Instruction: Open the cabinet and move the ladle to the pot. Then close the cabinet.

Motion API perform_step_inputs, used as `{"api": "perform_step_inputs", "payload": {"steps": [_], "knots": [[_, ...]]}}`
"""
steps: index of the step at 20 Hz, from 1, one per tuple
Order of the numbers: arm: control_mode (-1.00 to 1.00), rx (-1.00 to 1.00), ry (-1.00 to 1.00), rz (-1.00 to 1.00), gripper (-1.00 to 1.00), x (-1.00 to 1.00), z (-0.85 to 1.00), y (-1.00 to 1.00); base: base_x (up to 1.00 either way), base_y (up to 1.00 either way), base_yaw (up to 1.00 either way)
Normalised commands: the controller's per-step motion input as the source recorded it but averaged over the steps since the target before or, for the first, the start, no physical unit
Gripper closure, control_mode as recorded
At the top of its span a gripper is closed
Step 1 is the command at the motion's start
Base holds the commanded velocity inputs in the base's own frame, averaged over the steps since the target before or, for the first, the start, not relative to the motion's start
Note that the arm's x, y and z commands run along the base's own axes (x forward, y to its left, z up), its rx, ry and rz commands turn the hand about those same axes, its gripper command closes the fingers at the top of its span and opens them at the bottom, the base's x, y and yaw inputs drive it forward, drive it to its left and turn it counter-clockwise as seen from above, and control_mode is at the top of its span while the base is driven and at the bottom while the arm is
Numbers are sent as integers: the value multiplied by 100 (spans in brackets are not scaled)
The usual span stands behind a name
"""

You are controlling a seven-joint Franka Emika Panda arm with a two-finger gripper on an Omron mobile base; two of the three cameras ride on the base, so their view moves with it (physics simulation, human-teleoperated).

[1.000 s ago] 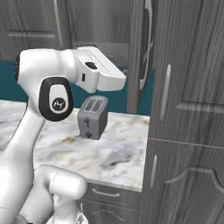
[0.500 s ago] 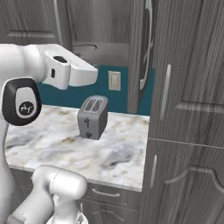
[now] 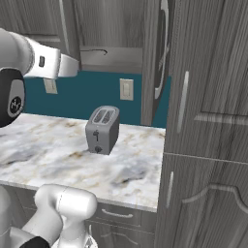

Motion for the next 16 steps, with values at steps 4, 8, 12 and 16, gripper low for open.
{"api": "perform_step_inputs", "payload": {"steps": [4, 8, 12, 16], "knots": [[-100, 3, 0, 29, -100, 6, 0, 59, 0, 0, 0], [-100, 0, 0, 8, -100, 19, 0, 44, 0, 0, 0], [-100, 0, 0, 1, -100, 13, 0, 39, 0, 0, 0], [-100, 0, 0, 0, -100, 22, 0, 25, 0, 0, 0]]}}
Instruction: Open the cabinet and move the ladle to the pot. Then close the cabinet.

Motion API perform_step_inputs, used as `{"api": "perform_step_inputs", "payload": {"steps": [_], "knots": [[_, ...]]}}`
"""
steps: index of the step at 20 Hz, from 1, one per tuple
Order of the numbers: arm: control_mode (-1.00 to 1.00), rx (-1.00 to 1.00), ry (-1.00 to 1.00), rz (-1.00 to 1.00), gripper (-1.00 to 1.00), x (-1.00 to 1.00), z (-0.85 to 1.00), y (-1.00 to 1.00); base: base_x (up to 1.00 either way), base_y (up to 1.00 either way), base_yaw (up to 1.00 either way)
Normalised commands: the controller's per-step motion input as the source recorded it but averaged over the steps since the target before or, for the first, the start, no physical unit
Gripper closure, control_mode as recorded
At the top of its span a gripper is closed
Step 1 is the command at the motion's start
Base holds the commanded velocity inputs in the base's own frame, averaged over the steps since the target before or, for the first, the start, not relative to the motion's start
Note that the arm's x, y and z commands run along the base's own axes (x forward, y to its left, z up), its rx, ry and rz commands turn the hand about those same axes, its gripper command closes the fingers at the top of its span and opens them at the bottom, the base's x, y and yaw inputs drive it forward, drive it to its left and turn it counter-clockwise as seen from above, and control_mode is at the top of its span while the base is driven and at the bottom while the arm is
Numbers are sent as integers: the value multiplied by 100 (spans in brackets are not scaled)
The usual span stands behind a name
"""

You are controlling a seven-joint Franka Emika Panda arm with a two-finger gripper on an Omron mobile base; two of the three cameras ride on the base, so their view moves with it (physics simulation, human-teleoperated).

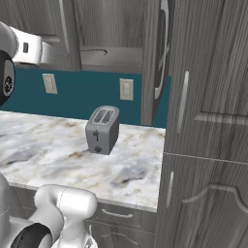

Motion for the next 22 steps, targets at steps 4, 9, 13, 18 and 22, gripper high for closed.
{"api": "perform_step_inputs", "payload": {"steps": [4, 9, 13, 18, 22], "knots": [[-100, 0, 0, 0, -100, 42, 0, 2, 0, 0, 0], [-100, 0, 0, 0, -100, 56, 0, 0, 0, 0, 0], [-100, 0, 0, -1, -100, 47, 0, 0, 0, 0, 0], [-100, -1, 0, -1, -100, 36, 0, 0, 0, 0, 0], [-100, -1, 0, -1, -100, 28, 0, 0, 0, 0, 0]]}}
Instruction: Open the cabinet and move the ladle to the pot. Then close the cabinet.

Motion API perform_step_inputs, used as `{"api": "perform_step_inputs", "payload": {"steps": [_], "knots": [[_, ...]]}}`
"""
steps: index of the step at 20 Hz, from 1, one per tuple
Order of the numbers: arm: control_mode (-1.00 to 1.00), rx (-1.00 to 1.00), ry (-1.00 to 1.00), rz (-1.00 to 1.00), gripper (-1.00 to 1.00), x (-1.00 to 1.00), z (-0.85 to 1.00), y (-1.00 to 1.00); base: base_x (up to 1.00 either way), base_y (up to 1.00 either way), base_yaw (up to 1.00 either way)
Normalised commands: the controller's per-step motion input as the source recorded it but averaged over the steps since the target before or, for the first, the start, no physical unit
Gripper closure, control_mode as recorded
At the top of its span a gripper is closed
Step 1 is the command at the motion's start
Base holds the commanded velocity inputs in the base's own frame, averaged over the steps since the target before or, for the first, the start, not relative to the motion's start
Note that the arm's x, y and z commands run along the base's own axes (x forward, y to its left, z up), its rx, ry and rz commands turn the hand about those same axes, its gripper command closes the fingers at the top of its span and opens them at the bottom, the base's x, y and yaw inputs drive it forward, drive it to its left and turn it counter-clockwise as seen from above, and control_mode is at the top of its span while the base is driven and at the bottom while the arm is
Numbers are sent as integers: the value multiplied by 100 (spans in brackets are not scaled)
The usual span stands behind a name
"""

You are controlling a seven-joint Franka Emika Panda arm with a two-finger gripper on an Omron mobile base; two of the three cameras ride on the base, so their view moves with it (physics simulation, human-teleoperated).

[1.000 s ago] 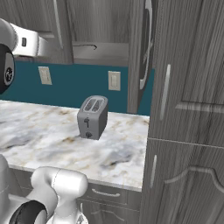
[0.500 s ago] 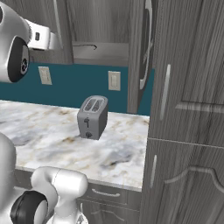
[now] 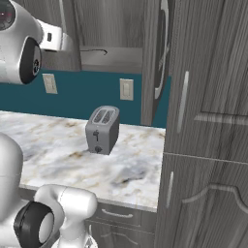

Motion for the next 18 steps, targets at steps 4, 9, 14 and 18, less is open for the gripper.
{"api": "perform_step_inputs", "payload": {"steps": [4, 9, 14, 18], "knots": [[-100, -1, 0, -2, -100, 30, 0, 0, 0, 0, 0], [-100, -3, -2, -3, -100, 27, -2, 1, 0, 0, 0], [-100, -3, -2, -3, -100, 32, -11, 6, 0, 0, 0], [-100, -1, -2, -1, -100, 32, -10, 6, 0, 0, 0]]}}
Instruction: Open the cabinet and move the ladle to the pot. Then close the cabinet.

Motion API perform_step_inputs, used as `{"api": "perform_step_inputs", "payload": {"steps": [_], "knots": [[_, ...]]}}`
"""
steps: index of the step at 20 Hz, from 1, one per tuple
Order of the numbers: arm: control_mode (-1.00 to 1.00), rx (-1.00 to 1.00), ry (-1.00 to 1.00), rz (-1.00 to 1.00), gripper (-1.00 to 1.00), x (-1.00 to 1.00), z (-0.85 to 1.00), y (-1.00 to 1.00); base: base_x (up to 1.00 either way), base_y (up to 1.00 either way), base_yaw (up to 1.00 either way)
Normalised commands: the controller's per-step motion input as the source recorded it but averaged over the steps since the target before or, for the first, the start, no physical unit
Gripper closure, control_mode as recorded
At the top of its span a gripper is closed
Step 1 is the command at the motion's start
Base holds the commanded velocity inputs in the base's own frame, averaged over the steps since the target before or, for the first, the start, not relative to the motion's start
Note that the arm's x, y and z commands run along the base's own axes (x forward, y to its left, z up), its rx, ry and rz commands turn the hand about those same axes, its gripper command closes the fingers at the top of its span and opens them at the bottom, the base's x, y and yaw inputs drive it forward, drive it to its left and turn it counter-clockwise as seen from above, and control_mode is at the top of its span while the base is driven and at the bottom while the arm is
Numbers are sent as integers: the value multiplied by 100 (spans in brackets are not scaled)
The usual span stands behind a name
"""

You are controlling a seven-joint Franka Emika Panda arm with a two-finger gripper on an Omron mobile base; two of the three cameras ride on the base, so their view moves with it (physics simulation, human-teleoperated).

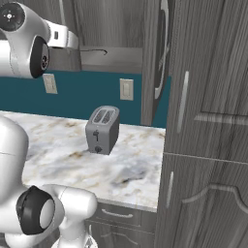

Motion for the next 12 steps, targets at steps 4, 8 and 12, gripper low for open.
{"api": "perform_step_inputs", "payload": {"steps": [4, 8, 12], "knots": [[-100, 0, 0, -2, -100, 37, 0, 0, 0, 0, 0], [-100, 0, 0, -2, -100, 32, 0, 1, 0, 0, 0], [-100, 0, 0, -3, -100, 27, 0, 2, 0, 0, 0]]}}
